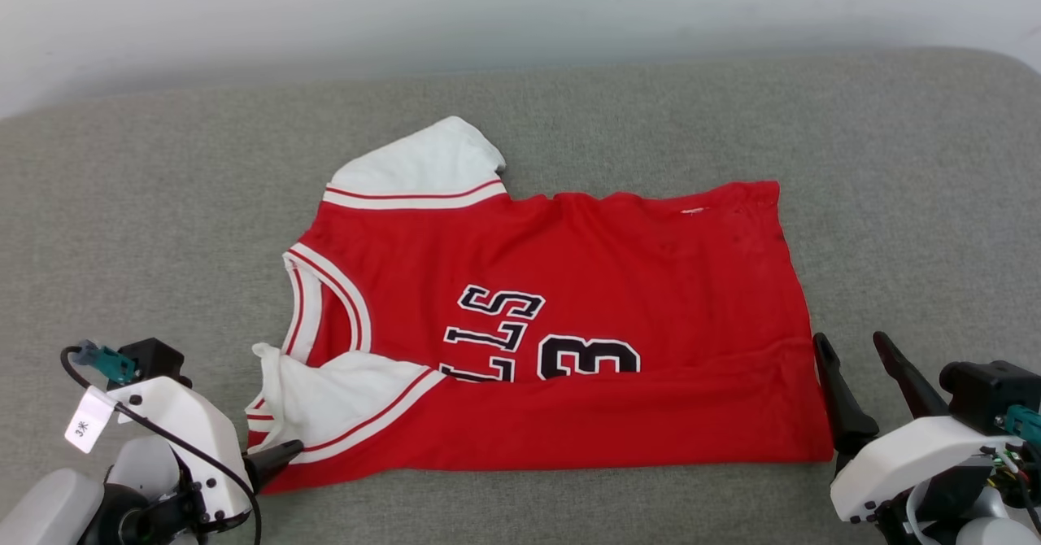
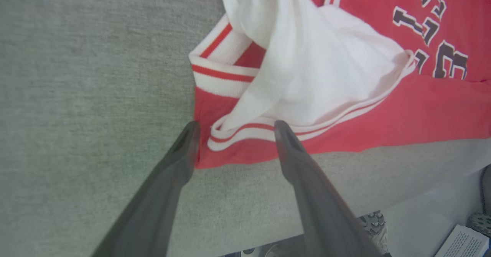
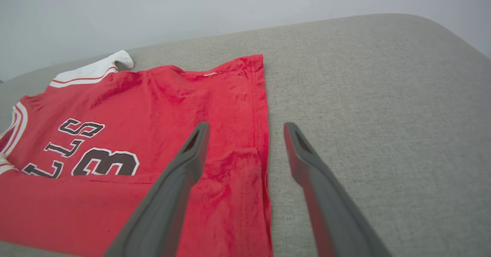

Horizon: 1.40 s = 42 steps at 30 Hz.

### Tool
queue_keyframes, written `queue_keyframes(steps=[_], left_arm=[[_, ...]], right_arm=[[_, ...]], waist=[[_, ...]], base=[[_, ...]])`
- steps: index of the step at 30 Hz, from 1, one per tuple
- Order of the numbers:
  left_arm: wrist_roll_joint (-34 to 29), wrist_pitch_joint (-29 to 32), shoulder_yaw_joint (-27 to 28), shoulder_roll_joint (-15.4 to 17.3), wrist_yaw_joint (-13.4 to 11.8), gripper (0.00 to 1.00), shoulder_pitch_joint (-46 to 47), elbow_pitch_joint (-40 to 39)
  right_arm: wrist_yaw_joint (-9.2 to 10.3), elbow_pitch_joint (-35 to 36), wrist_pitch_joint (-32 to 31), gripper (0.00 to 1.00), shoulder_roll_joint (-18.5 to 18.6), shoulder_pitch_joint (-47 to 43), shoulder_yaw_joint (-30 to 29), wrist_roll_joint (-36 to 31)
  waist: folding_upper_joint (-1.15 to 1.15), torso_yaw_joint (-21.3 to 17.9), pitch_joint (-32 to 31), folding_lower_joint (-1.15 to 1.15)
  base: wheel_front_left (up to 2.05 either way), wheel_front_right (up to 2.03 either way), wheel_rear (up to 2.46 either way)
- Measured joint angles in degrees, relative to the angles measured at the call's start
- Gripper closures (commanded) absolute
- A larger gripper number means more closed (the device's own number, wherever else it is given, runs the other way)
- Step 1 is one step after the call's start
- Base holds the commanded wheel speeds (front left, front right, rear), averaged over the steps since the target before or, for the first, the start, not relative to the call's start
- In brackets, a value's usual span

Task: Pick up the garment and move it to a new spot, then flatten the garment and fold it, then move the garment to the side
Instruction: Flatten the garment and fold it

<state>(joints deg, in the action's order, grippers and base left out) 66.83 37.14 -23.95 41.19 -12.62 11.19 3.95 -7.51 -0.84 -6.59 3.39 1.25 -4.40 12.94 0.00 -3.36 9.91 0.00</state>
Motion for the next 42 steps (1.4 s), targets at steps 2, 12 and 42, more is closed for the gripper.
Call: queue_keyframes(steps=[2, 12, 42], left_arm=[[0.60, 0.08, -0.12, -0.69, 0.43, 0.00, 0.09, 1.09], [1.94, 0.09, -1.13, -3.49, 4.13, 1.00, 2.14, 6.90], [-4.57, -6.15, -2.82, -3.77, 5.46, 1.00, 3.50, -2.88]], right_arm=[[0.00, -0.03, 0.04, 0.00, -0.04, 0.33, -0.03, 0.00], [0.00, -0.63, -1.96, 0.00, -0.20, 1.34, -1.56, 0.88], [0.03, -8.25, -37.51, 1.00, 7.90, 5.80, 4.56, 9.38]], waist=[[0.00, -0.43, 1.03, 0.00], [0.00, -1.43, 3.07, 0.00], [0.00, 4.30, 3.40, 0.00]], base=[[0.00, 0.00, 0.00], [0.00, 0.00, 0.00], [0.00, 0.00, 0.00]])
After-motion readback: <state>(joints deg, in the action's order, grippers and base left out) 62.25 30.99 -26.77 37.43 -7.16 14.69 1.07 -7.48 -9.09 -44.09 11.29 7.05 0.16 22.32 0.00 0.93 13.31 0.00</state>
